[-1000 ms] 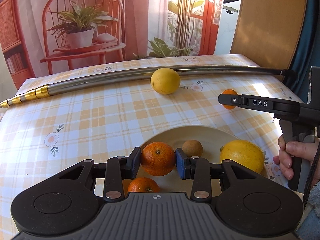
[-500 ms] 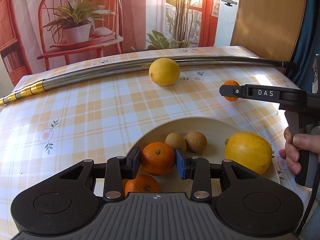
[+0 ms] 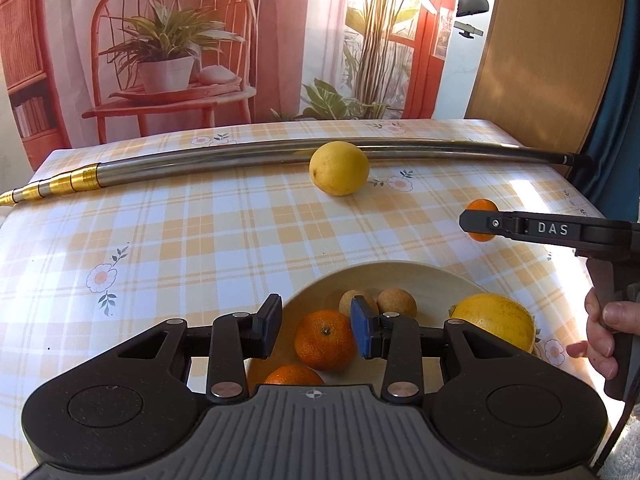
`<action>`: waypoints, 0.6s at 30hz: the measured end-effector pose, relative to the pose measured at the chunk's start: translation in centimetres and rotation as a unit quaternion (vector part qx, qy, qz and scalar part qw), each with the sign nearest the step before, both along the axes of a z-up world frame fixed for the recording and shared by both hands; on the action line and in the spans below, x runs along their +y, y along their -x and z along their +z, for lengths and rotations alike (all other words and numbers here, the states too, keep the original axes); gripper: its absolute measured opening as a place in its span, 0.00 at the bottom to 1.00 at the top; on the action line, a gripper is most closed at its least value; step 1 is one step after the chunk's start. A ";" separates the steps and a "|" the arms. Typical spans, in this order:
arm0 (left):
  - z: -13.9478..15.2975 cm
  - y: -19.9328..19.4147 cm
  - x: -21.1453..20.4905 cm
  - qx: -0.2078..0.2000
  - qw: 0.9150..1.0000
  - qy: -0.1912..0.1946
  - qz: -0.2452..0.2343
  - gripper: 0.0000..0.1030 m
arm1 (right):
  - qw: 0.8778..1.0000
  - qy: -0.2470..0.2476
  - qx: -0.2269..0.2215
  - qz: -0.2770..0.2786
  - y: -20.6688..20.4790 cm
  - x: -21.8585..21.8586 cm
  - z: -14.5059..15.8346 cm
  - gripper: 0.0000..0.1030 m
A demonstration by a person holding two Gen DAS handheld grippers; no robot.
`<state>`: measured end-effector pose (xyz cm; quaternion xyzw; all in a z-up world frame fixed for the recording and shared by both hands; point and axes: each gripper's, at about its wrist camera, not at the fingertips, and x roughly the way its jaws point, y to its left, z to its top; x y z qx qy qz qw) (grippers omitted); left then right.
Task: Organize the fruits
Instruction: 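Lower the tangerine with the left tool while the right tool lowers its tangerine, opening both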
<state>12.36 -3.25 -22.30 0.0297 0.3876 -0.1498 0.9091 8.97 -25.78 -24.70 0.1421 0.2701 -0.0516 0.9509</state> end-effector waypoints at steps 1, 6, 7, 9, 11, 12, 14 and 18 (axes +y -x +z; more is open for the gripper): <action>0.1 0.0 0.1 -0.001 1.000 0.003 0.002 0.39 | 1.000 -0.002 0.001 0.006 0.4 0.4 0.4 0.34; 0.9 0.5 0.7 -0.015 1.000 0.012 0.014 0.38 | 0.999 0.005 0.001 0.032 1.1 2.6 2.1 0.34; 1.1 0.6 1.0 -0.019 1.000 0.013 0.019 0.38 | 0.999 0.007 0.002 0.041 1.1 3.2 2.5 0.34; 1.4 0.9 1.6 -0.025 0.999 0.017 0.029 0.39 | 0.998 0.016 0.009 0.059 0.7 4.5 3.0 0.34; 1.8 1.0 2.3 -0.027 0.999 0.019 0.038 0.39 | 0.997 0.026 0.017 0.077 0.5 5.8 3.2 0.34; 1.9 1.0 2.6 -0.028 0.998 0.019 0.043 0.39 | 0.996 0.030 0.021 0.085 0.5 6.4 3.2 0.34; 2.2 1.3 3.2 -0.032 0.998 0.019 0.051 0.39 | 0.994 0.033 0.029 0.098 0.4 7.6 3.1 0.34; 2.5 1.7 4.3 -0.032 0.997 0.025 0.063 0.39 | 0.991 0.039 0.040 0.119 0.8 9.7 2.7 0.34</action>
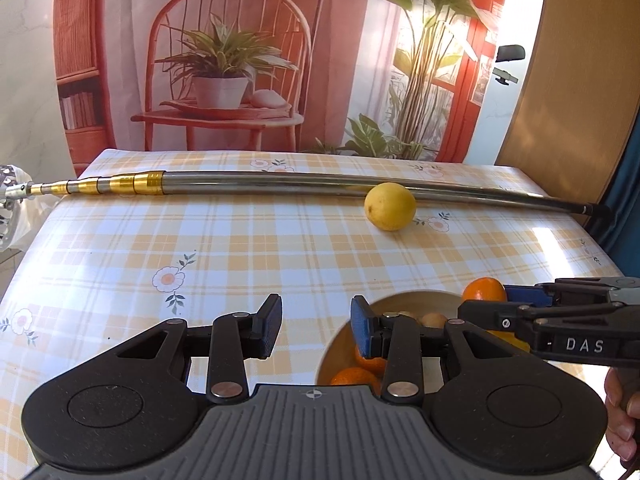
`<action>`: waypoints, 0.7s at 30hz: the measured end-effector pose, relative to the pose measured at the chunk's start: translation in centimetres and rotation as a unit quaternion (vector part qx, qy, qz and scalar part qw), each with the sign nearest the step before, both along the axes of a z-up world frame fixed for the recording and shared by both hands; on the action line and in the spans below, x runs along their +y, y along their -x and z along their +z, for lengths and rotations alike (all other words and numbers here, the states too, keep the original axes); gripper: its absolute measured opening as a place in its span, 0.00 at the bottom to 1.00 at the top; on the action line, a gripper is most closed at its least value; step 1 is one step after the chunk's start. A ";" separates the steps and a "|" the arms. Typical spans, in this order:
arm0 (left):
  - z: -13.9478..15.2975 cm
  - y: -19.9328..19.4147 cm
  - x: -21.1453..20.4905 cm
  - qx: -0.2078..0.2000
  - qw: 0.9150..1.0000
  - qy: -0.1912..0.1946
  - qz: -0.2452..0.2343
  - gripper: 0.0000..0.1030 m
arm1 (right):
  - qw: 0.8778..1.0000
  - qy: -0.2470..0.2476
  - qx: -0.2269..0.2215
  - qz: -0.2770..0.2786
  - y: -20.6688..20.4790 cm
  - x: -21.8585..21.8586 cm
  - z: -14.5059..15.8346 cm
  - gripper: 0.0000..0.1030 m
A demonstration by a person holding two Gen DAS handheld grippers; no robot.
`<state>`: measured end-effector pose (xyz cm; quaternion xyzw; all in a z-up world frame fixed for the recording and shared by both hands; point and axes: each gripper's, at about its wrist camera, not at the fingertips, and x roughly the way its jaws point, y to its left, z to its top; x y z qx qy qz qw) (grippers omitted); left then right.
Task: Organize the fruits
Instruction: 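Lower the tangerine with the left tool while the right tool lowers its tangerine, opening both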
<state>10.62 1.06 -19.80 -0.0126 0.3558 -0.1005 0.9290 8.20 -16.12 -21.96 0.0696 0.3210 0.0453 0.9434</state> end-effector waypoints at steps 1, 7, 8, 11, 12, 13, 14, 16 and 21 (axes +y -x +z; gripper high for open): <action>0.0 0.1 0.1 0.000 1.000 0.001 0.002 0.39 | 1.000 0.011 0.000 0.003 0.0 0.4 0.0 0.34; -0.1 0.7 0.6 0.000 1.000 0.003 0.004 0.39 | 0.999 0.036 0.004 -0.009 -0.1 0.7 0.1 0.34; -0.1 0.8 0.6 -0.002 1.000 0.004 0.004 0.39 | 0.999 0.040 0.006 -0.012 -0.1 0.6 0.1 0.34; 0.0 0.8 0.8 -0.002 1.000 0.008 0.005 0.39 | 0.999 0.045 0.018 -0.018 -0.4 0.3 -0.3 0.34; 0.0 0.8 0.8 -0.002 1.000 0.009 0.005 0.39 | 0.999 0.045 0.020 -0.019 -0.4 0.3 -0.3 0.33; -0.1 0.8 0.8 -0.002 1.000 0.009 0.005 0.39 | 0.999 0.045 0.022 -0.020 -0.4 0.2 -0.5 0.33; -0.1 0.8 0.8 -0.002 1.000 0.009 0.005 0.39 | 0.998 0.045 0.023 -0.021 -0.5 0.2 -0.5 0.33; -0.1 0.8 0.7 -0.001 1.000 0.009 0.005 0.39 | 0.998 0.048 0.024 -0.025 -0.6 0.1 -0.6 0.33; -0.2 0.8 0.6 0.002 1.000 0.007 0.004 0.39 | 0.998 0.041 0.028 -0.028 -0.6 -0.1 -0.9 0.33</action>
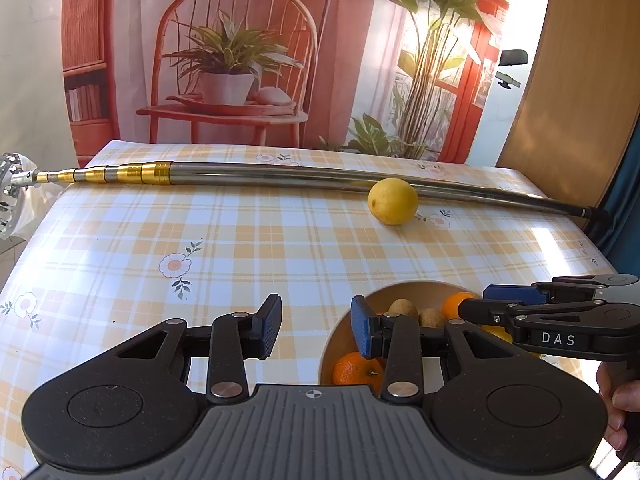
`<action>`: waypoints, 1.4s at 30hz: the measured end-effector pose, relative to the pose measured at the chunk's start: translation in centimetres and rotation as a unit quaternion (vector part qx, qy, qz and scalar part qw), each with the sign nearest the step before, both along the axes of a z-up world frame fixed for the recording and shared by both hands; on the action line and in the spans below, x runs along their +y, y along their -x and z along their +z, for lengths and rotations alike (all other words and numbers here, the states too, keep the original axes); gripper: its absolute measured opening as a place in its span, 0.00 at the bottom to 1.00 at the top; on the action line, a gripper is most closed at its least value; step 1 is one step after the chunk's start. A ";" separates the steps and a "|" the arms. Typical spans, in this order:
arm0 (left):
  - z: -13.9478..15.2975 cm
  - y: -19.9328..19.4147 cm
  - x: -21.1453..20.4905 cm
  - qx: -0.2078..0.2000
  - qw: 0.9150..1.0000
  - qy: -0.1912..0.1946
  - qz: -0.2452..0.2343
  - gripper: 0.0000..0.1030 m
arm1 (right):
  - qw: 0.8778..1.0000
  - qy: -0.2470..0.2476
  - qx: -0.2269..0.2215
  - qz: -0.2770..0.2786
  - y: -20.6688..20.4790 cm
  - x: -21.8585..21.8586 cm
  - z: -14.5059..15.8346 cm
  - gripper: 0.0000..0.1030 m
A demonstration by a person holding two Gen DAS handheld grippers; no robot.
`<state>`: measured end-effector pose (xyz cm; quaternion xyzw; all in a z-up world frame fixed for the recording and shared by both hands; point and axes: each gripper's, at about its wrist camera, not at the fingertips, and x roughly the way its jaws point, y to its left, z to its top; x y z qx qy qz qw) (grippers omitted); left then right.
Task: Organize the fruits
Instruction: 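Lower the tangerine with the left tool while the right tool lowers its tangerine, opening both, then move the open right tool to the lemon and close it around it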
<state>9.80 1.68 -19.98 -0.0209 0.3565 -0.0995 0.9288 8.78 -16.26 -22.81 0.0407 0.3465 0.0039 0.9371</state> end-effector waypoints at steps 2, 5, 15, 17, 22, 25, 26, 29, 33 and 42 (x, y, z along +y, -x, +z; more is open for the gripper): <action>0.0 0.0 0.0 0.001 1.000 0.000 0.000 0.39 | 1.000 0.000 0.000 0.000 0.0 0.0 0.0 0.33; -0.1 0.1 -0.1 0.001 1.000 -0.001 -0.001 0.39 | 1.000 -0.001 0.000 -0.002 0.0 -0.1 -0.1 0.33; -0.2 0.0 0.0 0.003 1.000 -0.001 -0.004 0.39 | 1.000 -0.018 -0.004 -0.020 0.2 -0.8 0.1 0.49; 0.0 -0.1 0.1 0.002 1.000 -0.004 -0.005 0.39 | 0.999 -0.026 -0.011 -0.028 0.3 -1.4 0.3 0.50; 0.9 -0.7 1.0 -0.008 1.000 0.000 0.008 0.40 | 0.998 -0.032 -0.033 -0.050 0.4 -3.0 1.4 0.62; 1.6 -1.2 1.6 -0.016 1.000 -0.004 0.019 0.44 | 0.997 -0.033 -0.046 -0.059 0.0 -4.1 2.1 0.70; 1.9 -1.2 1.7 -0.021 1.000 -0.008 0.022 0.49 | 0.996 -0.032 -0.050 -0.060 -0.3 -4.4 2.3 0.75; 2.7 -1.6 1.9 -0.030 0.999 -0.010 0.027 0.52 | 0.996 -0.030 -0.059 -0.058 -1.1 -5.1 2.9 0.84; 3.3 -2.4 1.7 -0.034 0.999 -0.009 0.024 0.56 | 0.996 -0.029 -0.074 -0.046 -2.8 -5.6 3.4 0.93; 3.6 -4.7 0.5 -0.048 0.999 -0.018 0.015 0.56 | 0.996 -0.020 -0.089 -0.019 -7.3 -5.6 3.8 0.92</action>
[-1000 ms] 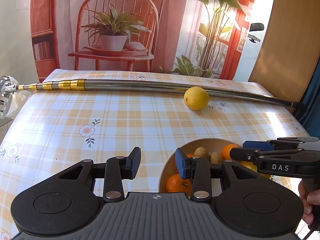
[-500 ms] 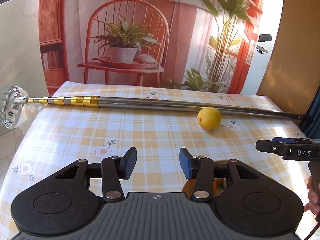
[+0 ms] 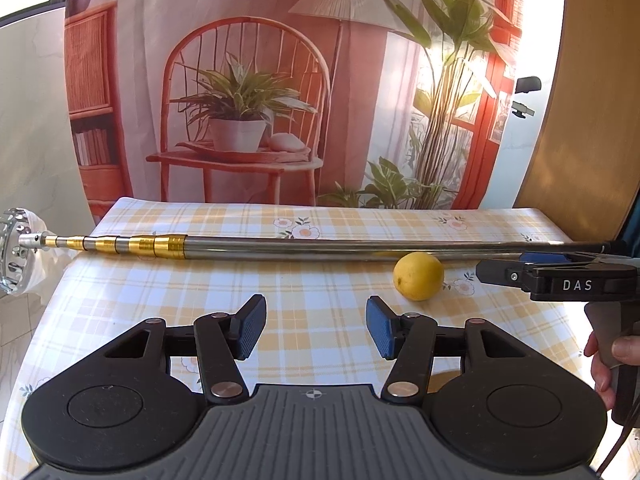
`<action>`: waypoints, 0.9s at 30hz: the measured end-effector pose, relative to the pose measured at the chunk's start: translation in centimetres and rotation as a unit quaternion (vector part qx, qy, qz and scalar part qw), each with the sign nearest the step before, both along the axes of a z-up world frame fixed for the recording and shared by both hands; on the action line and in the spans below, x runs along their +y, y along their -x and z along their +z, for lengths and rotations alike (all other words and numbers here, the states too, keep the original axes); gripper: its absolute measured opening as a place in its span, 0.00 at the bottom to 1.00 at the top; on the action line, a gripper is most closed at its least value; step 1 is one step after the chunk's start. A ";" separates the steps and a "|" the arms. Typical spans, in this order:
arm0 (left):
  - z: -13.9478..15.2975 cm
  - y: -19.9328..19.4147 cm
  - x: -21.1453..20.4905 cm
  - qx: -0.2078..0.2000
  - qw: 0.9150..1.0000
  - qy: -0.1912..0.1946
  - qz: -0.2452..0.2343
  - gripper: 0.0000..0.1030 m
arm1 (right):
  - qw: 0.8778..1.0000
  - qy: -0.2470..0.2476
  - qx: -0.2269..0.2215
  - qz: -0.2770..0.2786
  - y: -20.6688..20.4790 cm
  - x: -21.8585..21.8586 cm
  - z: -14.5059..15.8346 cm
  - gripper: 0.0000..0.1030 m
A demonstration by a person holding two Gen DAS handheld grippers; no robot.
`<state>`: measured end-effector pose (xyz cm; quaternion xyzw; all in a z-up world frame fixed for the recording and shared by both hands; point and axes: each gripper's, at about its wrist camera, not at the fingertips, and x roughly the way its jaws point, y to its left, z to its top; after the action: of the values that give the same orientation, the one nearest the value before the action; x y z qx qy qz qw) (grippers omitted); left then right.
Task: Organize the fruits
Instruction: 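Move the open right tool to the lemon and close it around it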
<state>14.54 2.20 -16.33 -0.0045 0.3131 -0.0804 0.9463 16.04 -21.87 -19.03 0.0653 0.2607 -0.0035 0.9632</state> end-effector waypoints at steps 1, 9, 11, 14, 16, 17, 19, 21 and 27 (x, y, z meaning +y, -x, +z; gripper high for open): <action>0.0 -0.2 0.0 -0.002 1.000 -0.001 0.001 0.57 | 1.000 0.004 -0.003 0.004 -0.4 0.1 -0.1 0.92; -0.6 -1.4 0.6 -0.003 1.000 0.007 0.011 0.61 | 0.999 0.032 0.009 0.039 -4.5 1.3 -1.7 0.85; -1.0 -1.6 0.6 0.002 1.000 0.010 0.013 0.61 | 0.998 0.042 0.016 0.043 -5.3 1.6 -2.3 0.84; -1.6 -2.2 0.8 0.011 1.000 0.014 0.014 0.61 | 0.997 0.057 0.028 0.048 -6.5 2.1 -3.3 0.81; -1.9 -2.6 0.9 0.015 1.000 0.016 0.014 0.61 | 0.996 0.067 0.037 0.053 -7.1 2.3 -3.7 0.77; -2.1 -2.7 1.0 0.017 1.000 0.018 0.014 0.61 | 0.995 0.072 0.040 0.056 -7.3 2.4 -4.0 0.76; -2.4 -3.1 1.1 0.022 0.999 0.021 0.015 0.61 | 0.994 0.078 0.044 0.059 -7.7 2.6 -4.4 0.76; -2.7 -3.3 1.2 0.027 0.999 0.022 0.016 0.61 | 0.994 0.081 0.049 0.060 -8.0 2.7 -4.8 0.75; -3.3 -3.9 1.5 0.035 0.999 0.025 0.017 0.61 | 0.992 0.087 0.065 0.059 -8.8 2.9 -5.7 0.69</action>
<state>18.48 3.67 -19.65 -0.0359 0.3437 -0.0720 0.9356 24.87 -18.96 -24.76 -0.0348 0.3246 0.0260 0.9448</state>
